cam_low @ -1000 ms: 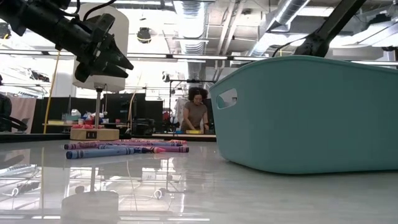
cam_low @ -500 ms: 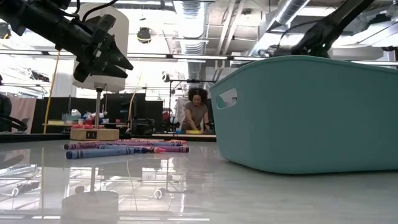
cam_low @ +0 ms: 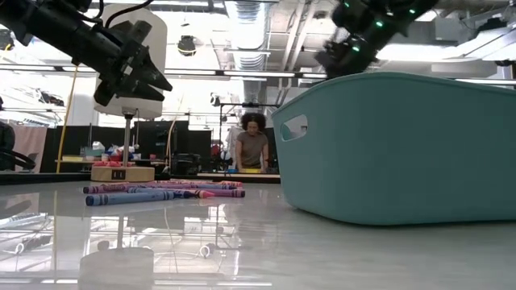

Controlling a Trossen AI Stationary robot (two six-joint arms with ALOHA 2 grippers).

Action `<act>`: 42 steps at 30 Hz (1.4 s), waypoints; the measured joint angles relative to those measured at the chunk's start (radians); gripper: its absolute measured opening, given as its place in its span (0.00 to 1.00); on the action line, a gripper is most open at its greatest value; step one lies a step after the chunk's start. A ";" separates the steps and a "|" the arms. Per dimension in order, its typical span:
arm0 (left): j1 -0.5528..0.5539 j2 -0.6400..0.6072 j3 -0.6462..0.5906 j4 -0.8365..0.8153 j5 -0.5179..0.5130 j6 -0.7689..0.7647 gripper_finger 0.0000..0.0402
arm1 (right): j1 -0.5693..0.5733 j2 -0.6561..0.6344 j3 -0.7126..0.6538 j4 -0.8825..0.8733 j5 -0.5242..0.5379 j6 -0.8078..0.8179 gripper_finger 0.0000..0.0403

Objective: Sort crayons
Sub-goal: Put the pink crayon into the dark blue bin

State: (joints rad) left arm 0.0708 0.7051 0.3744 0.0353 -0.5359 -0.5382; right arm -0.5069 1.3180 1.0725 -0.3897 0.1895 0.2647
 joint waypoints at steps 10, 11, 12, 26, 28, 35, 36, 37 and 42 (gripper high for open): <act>0.000 0.000 0.000 -0.001 0.004 -0.005 0.38 | 0.170 0.332 0.243 0.031 0.069 -0.066 0.28; 0.000 0.000 0.000 -0.001 0.004 -0.005 0.38 | 0.177 0.370 0.268 0.031 0.069 -0.073 0.28; 0.000 0.000 0.000 -0.003 0.005 -0.005 0.38 | 0.181 0.406 0.293 0.029 0.069 -0.079 0.29; 0.000 0.000 0.000 -0.032 0.007 -0.007 0.38 | 0.171 0.772 0.584 -0.021 0.018 -0.060 0.55; 0.000 0.000 0.000 -0.041 0.007 -0.014 0.38 | 0.173 0.806 0.609 -0.027 0.015 -0.057 0.56; -0.001 0.000 0.000 -0.057 0.010 -0.031 0.38 | 0.173 0.865 0.645 -0.021 -0.035 -0.054 0.53; -0.001 0.000 0.000 -0.056 0.016 -0.030 0.38 | 0.174 0.865 0.645 -0.028 -0.036 -0.054 0.53; -0.001 0.000 0.000 -0.056 0.016 -0.028 0.38 | 0.174 0.865 0.645 -0.024 -0.036 -0.053 0.53; -0.001 0.000 0.000 -0.058 0.020 -0.028 0.38 | 0.175 0.864 0.645 -0.021 -0.035 -0.053 0.53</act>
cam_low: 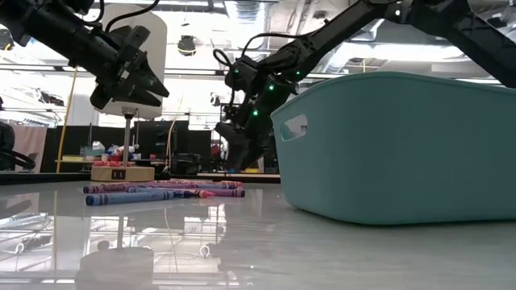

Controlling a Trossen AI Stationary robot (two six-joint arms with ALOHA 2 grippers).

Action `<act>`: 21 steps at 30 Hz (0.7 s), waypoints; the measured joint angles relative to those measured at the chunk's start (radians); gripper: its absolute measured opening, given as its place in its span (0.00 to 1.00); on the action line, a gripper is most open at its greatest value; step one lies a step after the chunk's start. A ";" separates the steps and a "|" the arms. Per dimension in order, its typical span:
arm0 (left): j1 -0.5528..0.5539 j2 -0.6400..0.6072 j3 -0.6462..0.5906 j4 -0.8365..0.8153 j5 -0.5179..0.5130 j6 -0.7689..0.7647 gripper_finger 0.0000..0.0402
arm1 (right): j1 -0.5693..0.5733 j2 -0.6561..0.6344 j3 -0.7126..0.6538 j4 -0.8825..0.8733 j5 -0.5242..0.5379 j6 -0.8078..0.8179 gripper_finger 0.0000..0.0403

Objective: Sort crayons
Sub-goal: Put the pink crayon into the dark blue bin

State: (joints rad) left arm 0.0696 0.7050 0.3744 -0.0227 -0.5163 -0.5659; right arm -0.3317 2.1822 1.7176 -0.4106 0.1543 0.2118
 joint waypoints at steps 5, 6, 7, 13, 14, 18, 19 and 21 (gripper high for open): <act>0.000 0.000 0.000 -0.004 0.003 0.000 0.38 | 0.008 0.024 0.000 0.012 0.017 0.005 0.53; 0.000 0.000 0.000 -0.005 0.003 -0.001 0.38 | 0.013 0.029 -0.004 -0.004 0.038 0.002 0.53; 0.000 0.000 0.000 -0.005 0.004 -0.002 0.38 | 0.018 0.034 -0.005 -0.012 0.053 0.000 0.53; 0.000 0.000 0.000 -0.005 0.005 -0.003 0.38 | 0.026 0.033 -0.002 0.006 0.053 -0.002 0.53; 0.000 0.000 0.000 -0.005 0.005 -0.003 0.38 | 0.027 0.033 -0.002 0.002 0.053 0.000 0.53; 0.000 0.000 0.000 -0.005 0.005 -0.003 0.38 | 0.021 0.033 -0.002 0.002 0.053 0.013 0.51; 0.000 0.000 0.000 -0.005 0.005 -0.003 0.38 | 0.021 0.033 -0.002 -0.002 0.052 0.016 0.50; 0.000 0.000 0.000 -0.005 0.005 -0.003 0.38 | 0.024 0.046 -0.002 0.000 0.043 0.019 0.49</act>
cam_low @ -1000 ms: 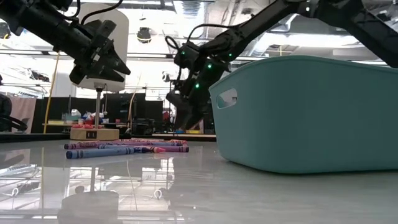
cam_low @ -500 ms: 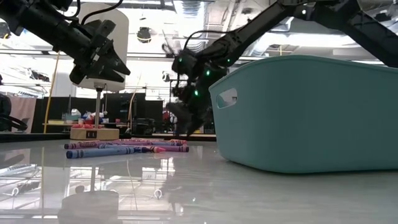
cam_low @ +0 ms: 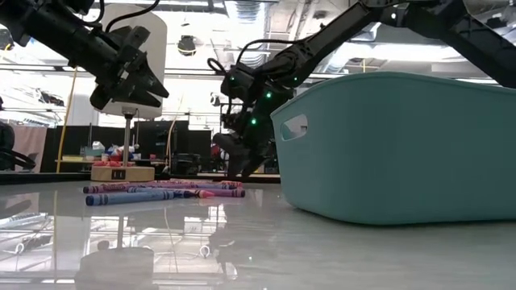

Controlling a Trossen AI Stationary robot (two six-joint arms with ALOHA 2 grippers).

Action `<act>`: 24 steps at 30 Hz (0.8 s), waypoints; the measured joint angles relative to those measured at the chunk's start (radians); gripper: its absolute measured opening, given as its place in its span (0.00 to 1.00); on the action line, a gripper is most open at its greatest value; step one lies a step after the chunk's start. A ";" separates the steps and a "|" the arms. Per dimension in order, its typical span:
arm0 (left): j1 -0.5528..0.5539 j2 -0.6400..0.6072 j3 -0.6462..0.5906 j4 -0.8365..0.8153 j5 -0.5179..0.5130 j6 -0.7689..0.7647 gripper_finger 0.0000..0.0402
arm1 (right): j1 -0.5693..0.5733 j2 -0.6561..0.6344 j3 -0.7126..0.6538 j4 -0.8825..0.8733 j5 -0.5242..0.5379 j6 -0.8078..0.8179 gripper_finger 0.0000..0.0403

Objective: Sort crayons
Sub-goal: Put the pink crayon into the dark blue bin

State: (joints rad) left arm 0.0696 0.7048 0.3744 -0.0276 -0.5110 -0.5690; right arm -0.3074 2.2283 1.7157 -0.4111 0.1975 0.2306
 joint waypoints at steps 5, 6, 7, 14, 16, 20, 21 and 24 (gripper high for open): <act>0.000 0.000 0.000 0.000 0.000 0.000 0.38 | 0.012 0.030 0.005 0.012 -0.010 0.003 0.46; 0.000 0.000 0.000 0.000 0.000 0.000 0.38 | 0.018 0.030 0.005 0.012 0.002 0.002 0.45; 0.000 0.000 0.000 0.000 0.001 0.000 0.38 | 0.023 0.031 0.005 0.016 0.012 0.006 0.44; 0.000 0.000 0.000 -0.001 0.006 0.000 0.38 | 0.019 0.031 0.005 -0.014 -0.005 0.062 0.22; 0.000 0.000 0.000 -0.001 0.008 0.000 0.38 | 0.014 0.031 0.006 -0.031 -0.019 0.081 0.12; 0.000 0.000 0.000 -0.001 0.008 -0.001 0.38 | 0.010 0.025 0.005 -0.039 -0.037 0.084 0.03; 0.000 0.000 0.000 -0.001 0.008 -0.001 0.38 | 0.011 0.023 0.005 -0.037 -0.035 0.084 0.03; 0.000 0.000 0.000 -0.001 0.009 -0.003 0.38 | 0.016 0.012 0.005 -0.036 -0.036 0.083 0.03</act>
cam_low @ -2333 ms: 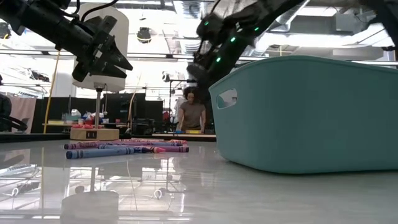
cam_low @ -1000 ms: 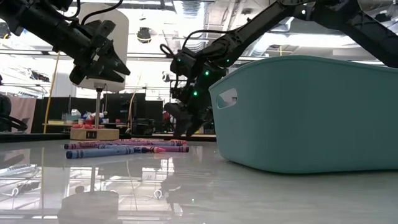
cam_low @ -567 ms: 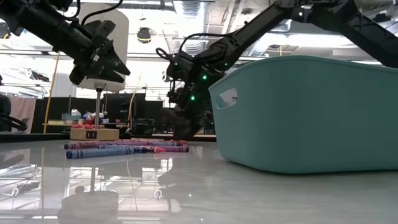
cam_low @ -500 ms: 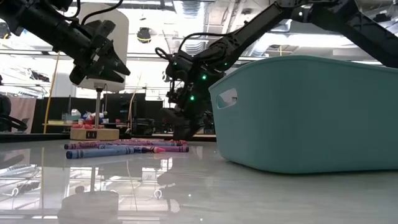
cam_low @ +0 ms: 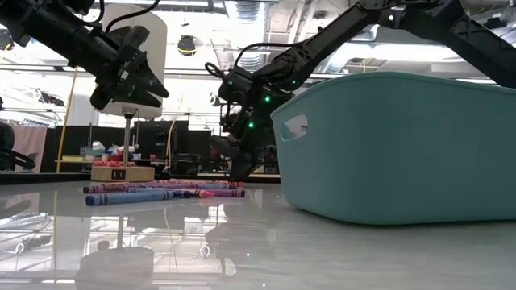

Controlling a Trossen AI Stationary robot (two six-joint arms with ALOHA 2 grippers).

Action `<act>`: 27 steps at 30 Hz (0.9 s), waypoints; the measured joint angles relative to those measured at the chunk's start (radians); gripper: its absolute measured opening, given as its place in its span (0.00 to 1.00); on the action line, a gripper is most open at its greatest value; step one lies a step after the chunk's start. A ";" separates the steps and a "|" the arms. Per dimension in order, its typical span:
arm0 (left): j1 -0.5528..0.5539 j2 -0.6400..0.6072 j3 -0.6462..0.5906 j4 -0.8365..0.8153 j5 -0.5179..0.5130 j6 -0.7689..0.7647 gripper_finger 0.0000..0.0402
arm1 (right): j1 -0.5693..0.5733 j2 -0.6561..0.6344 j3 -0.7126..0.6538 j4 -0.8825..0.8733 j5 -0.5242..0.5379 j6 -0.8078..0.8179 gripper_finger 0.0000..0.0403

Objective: Sort crayons
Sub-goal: Put the pink crayon into the dark blue bin

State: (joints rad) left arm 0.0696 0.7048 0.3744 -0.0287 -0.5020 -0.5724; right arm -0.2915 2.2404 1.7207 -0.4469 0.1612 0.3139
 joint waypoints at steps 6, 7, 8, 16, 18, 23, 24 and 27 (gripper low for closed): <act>0.000 0.000 0.000 -0.006 0.026 -0.003 0.38 | 0.005 -0.045 0.028 -0.050 -0.014 -0.040 0.01; 0.000 0.000 0.000 -0.007 0.026 -0.005 0.38 | 0.005 -0.066 0.031 -0.049 -0.014 -0.049 0.01; 0.000 0.000 0.000 -0.010 0.026 -0.008 0.38 | 0.004 -0.085 0.032 -0.062 -0.011 -0.057 0.01; -0.002 0.000 0.000 -0.018 0.027 -0.009 0.38 | 0.004 -0.261 0.032 -0.265 0.021 -0.211 0.00; -0.002 0.000 0.000 -0.022 0.026 -0.009 0.38 | 0.009 -0.315 0.023 -0.349 0.056 -0.265 0.00; -0.004 0.000 0.000 -0.030 0.026 -0.012 0.38 | 0.028 -0.436 -0.021 -0.614 0.126 -0.422 0.00; -0.004 0.000 0.000 -0.030 0.024 -0.012 0.38 | 0.031 -0.460 -0.035 -0.666 0.136 -0.441 0.00; -0.004 0.000 0.000 -0.026 0.020 -0.012 0.38 | 0.032 -0.535 -0.094 -0.787 0.156 -0.454 0.00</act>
State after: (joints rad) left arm 0.0654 0.7050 0.3740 -0.0551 -0.4820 -0.5846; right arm -0.2596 1.7053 1.6270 -1.2338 0.3176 -0.1400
